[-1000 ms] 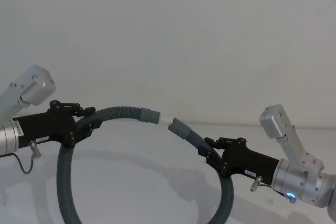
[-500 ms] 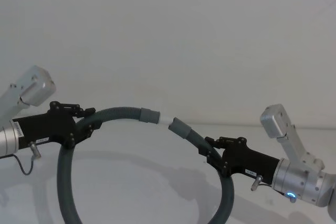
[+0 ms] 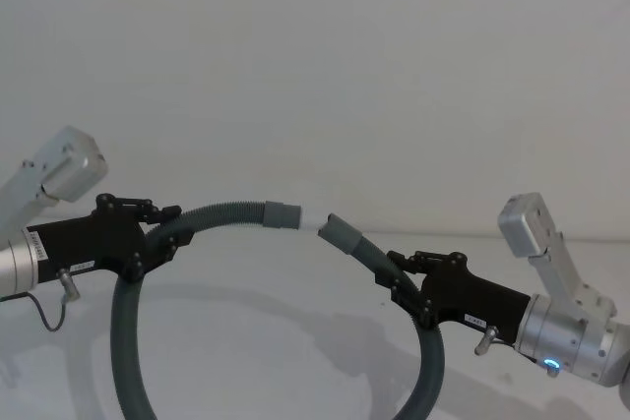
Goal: Use both hands to pick up one end of the pipe from the table, align the ends, and insert them.
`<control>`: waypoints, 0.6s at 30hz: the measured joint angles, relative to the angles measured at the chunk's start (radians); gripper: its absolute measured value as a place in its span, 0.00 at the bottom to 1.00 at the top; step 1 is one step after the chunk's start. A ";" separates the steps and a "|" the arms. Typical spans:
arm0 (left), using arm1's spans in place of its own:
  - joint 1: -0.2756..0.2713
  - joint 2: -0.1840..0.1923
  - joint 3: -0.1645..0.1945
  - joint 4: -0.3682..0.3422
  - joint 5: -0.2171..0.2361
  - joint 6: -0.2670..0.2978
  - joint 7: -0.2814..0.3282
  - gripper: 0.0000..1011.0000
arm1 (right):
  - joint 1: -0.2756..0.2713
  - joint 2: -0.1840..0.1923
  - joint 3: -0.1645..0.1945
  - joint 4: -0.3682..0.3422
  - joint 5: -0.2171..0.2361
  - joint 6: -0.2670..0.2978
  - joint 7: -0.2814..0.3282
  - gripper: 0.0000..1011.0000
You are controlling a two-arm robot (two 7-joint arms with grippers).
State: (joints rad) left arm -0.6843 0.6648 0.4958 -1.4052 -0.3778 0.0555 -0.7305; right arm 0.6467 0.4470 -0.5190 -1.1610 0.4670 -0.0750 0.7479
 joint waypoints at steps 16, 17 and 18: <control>-0.002 -0.001 0.004 0.001 0.001 0.007 0.000 0.28 | -0.008 0.011 0.001 -0.013 0.013 -0.033 0.023 0.25; -0.002 -0.001 0.004 0.001 0.001 0.007 0.000 0.28 | -0.008 0.012 0.000 -0.013 0.013 -0.035 0.024 0.25; -0.003 0.000 0.005 0.002 0.001 0.008 0.000 0.28 | -0.008 0.012 0.000 -0.013 0.013 -0.038 0.026 0.25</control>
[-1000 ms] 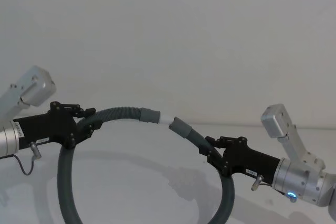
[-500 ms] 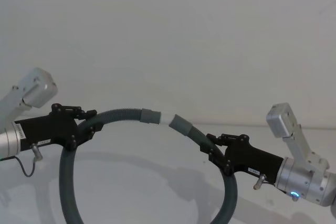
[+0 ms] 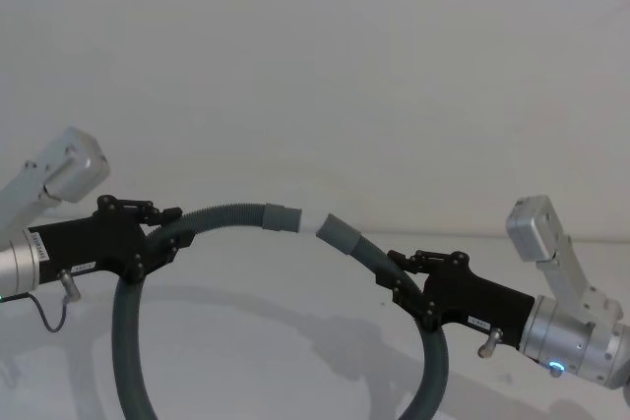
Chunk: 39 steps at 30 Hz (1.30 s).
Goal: Use both hands to pick up one end of the pipe from the table, align the ends, and insert them.
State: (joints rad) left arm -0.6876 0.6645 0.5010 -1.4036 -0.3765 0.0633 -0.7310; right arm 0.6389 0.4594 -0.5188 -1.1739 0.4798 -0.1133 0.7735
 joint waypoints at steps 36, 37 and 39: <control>-0.078 0.023 0.044 0.024 0.025 0.011 -0.061 0.28 | 0.017 0.032 -0.040 0.009 -0.093 -0.163 0.082 0.25; -0.078 0.024 0.044 0.021 0.027 0.013 -0.060 0.28 | 0.017 0.032 -0.040 0.009 -0.093 -0.163 0.082 0.25; -0.076 0.027 0.044 0.014 0.029 0.015 -0.055 0.28 | 0.018 0.032 -0.041 0.006 -0.095 -0.152 0.079 0.25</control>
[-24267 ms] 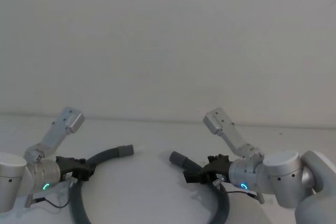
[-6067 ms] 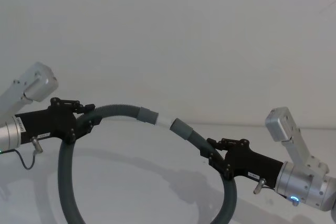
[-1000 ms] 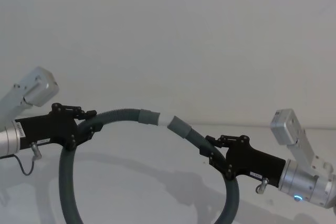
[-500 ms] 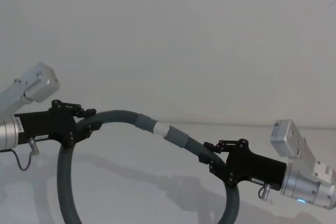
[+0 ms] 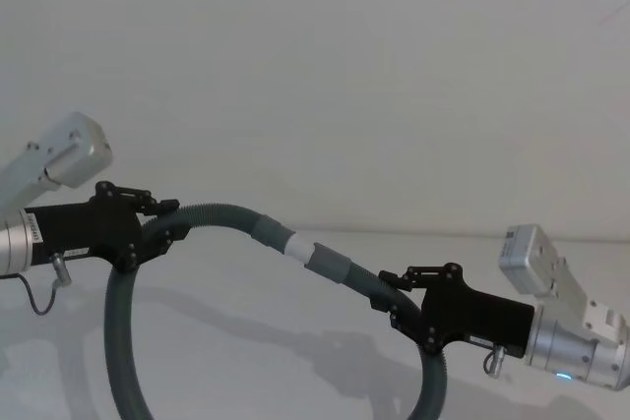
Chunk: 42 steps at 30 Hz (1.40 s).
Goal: Use both hands to pick up one end of the pipe from the table, align the ends, and insert them.
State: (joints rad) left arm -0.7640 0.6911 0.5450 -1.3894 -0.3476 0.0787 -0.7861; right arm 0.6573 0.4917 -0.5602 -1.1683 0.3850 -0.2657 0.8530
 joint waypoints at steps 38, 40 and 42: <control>0.026 0.036 0.002 -0.125 0.134 0.090 0.109 0.28 | 0.016 -0.003 -0.015 -0.018 -0.013 0.087 -0.036 0.25; 0.027 0.038 0.001 -0.130 0.139 0.092 0.113 0.28 | 0.016 -0.003 -0.015 -0.017 -0.013 0.087 -0.036 0.25; 0.028 0.038 0.000 -0.134 0.145 0.095 0.117 0.28 | 0.016 -0.004 -0.015 -0.017 -0.013 0.088 -0.036 0.25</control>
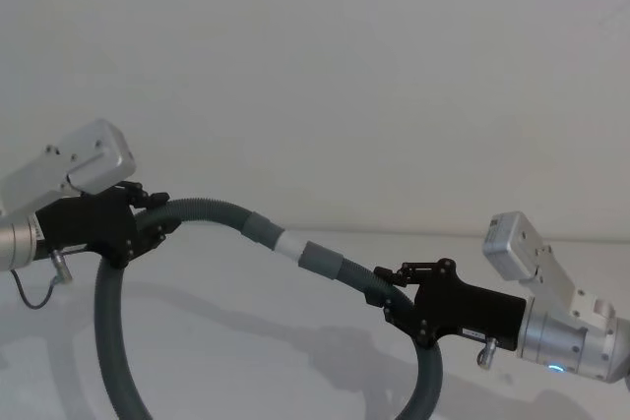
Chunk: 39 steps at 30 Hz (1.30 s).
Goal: Use both hands to pick up one end of the pipe from the table, align the ends, and insert them.
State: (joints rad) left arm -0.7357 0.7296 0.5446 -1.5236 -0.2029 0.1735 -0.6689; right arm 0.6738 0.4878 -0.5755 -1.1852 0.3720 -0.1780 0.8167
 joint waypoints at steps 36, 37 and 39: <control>0.021 -0.053 -0.021 0.008 0.036 -0.025 0.034 0.28 | 0.009 -0.016 -0.010 -0.018 0.008 0.057 -0.021 0.25; 0.022 -0.054 -0.022 0.007 0.037 -0.025 0.035 0.28 | 0.009 -0.016 -0.010 -0.019 0.009 0.061 -0.022 0.25; 0.025 -0.057 -0.023 0.003 0.040 -0.024 0.039 0.28 | 0.010 -0.017 -0.011 -0.021 0.010 0.068 -0.025 0.25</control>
State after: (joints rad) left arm -0.7102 0.6725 0.5217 -1.5206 -0.1630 0.1491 -0.6297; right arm 0.6836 0.4710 -0.5861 -1.2063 0.3819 -0.1103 0.7915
